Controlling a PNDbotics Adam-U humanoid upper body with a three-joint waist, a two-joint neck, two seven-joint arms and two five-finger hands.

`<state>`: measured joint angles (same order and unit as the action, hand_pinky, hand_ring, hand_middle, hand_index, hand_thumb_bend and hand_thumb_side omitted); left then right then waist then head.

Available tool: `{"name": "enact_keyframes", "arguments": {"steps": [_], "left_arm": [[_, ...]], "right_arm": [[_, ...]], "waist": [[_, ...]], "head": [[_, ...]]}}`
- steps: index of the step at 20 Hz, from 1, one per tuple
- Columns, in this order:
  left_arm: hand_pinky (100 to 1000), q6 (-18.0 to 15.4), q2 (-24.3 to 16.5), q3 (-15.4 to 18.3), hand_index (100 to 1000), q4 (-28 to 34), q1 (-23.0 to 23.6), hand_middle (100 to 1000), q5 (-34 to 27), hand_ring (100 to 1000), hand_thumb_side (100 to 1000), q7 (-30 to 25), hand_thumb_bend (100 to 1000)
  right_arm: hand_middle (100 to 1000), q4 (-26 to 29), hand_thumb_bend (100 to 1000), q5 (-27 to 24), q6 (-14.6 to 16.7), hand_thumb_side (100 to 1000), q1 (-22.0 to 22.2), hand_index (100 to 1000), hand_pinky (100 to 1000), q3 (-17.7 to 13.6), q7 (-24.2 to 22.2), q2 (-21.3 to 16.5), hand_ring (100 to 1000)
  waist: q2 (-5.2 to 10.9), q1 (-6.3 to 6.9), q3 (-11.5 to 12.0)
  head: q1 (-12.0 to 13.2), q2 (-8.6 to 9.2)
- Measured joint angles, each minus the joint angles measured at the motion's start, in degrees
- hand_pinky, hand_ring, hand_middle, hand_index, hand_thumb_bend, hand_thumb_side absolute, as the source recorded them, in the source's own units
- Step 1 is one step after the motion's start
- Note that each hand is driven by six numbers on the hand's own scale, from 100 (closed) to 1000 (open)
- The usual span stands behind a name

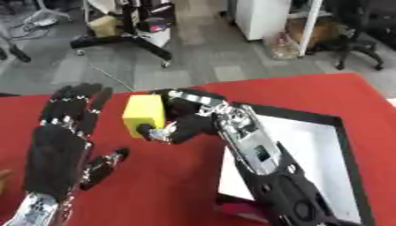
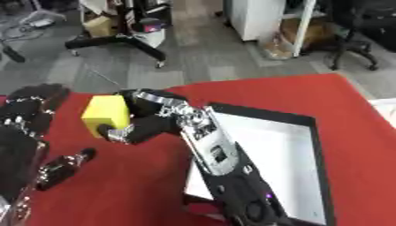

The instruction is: Pick up the objects with one hand, pass them to the other hand, and then place them into the box on the other side of the table.

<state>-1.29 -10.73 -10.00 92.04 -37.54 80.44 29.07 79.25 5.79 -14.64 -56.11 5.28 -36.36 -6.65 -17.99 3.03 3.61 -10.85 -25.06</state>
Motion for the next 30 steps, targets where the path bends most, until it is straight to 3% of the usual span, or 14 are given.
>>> {"name": "enact_keyframes", "arguments": {"steps": [4,6,9,14,21,25,26,27,30], "left_arm": [[846,0.5,-3.7,0.6,870,2.3,1.7,760,-1.4,811,104,-0.5,1000],[837,0.7,-4.5,0.8,861,2.8,2.0,752,-2.0,806,113,-0.7,936],[838,1.4,-6.4,2.1,861,3.3,4.5,753,-3.3,806,110,-0.6,929],[838,3.4,-13.0,4.4,859,6.6,8.4,754,-6.7,807,117,-0.1,928],[833,6.0,-21.8,6.7,846,10.6,11.4,756,-13.4,807,125,-0.5,931],[831,6.6,-25.5,8.2,846,12.3,13.0,756,-16.5,807,122,0.1,941],[831,6.7,-26.3,8.5,846,12.7,13.2,756,-17.0,807,122,0.3,941],[831,6.7,-26.8,8.7,846,13.0,13.5,757,-17.4,807,122,0.5,949],[832,7.1,-28.2,9.4,846,13.5,14.2,757,-18.1,807,125,0.9,954]], "right_arm": [[583,1.0,100,-1.7,-0.5,100,1.3,655,955,-0.6,0.6,-2.0,793],[596,1.3,100,-2.2,-0.5,100,1.5,665,947,-0.7,0.8,-2.3,792],[598,2.1,100,-2.1,0.5,100,4.1,667,942,-1.4,1.8,-4.2,790],[605,3.8,103,-3.5,4.3,100,8.2,673,935,-1.6,2.8,-10.7,790],[626,3.4,139,-4.4,11.1,100,14.5,694,925,-2.3,3.1,-19.0,795],[692,2.6,276,-2.6,14.9,100,18.4,752,921,-3.5,2.9,-22.3,823],[692,2.5,276,-2.0,15.9,100,19.0,752,921,-3.7,2.6,-22.9,823],[805,2.3,484,-1.4,16.9,141,19.4,854,939,-3.8,2.4,-23.4,883],[946,2.3,567,0.5,19.8,253,20.9,989,1000,-4.4,1.1,-24.6,998]], "waist": [[1.24,-0.02,-0.6],[1.27,-0.02,-0.7],[2.90,-0.14,-2.8],[3.34,-0.69,-3.7],[3.35,-0.72,-4.3],[3.35,-0.72,-4.3],[3.35,-0.72,-4.3],[3.35,-0.72,-4.3],[3.35,-0.70,-4.2]], "head": [[-0.8,-1.26],[-0.9,-1.84],[-0.9,-4.45],[-0.3,-7.02],[0.8,-7.12],[1.0,-7.12],[1.1,-7.11],[1.1,-7.10],[1.3,-7.03]]}}
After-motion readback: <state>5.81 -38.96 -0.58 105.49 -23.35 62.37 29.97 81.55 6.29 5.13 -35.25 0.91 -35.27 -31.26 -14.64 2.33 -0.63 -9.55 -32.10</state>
